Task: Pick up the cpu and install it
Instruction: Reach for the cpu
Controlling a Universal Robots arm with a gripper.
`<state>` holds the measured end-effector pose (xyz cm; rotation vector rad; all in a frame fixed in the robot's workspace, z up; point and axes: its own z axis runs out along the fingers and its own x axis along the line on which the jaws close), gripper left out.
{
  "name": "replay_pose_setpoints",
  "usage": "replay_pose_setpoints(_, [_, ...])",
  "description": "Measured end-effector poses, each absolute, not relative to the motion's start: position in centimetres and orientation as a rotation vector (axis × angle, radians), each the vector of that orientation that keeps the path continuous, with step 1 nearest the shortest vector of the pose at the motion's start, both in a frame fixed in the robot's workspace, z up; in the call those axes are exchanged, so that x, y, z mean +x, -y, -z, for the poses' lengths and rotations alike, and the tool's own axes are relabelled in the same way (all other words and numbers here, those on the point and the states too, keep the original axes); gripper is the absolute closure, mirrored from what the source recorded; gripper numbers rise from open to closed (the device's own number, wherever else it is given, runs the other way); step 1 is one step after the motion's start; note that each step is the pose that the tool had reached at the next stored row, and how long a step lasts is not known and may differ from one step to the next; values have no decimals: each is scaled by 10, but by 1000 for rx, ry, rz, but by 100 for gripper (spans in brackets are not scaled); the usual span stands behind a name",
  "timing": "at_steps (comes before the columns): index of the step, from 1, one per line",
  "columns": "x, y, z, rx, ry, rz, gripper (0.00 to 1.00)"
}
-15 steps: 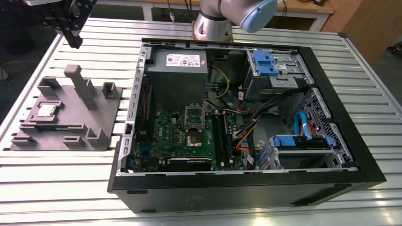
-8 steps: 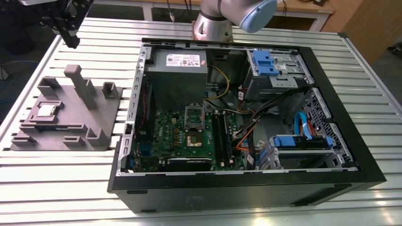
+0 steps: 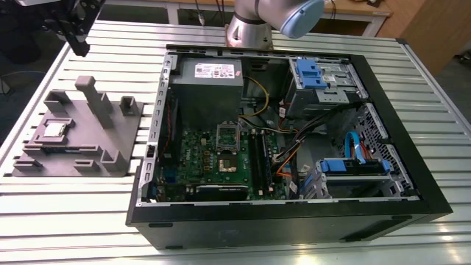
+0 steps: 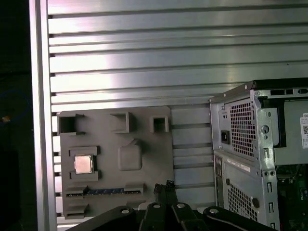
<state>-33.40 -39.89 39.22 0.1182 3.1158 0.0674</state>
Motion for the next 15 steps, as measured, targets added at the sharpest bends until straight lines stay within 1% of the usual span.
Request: replay_pose_setpoints(15, [-347,399,-392,118,-3116,-68,90])
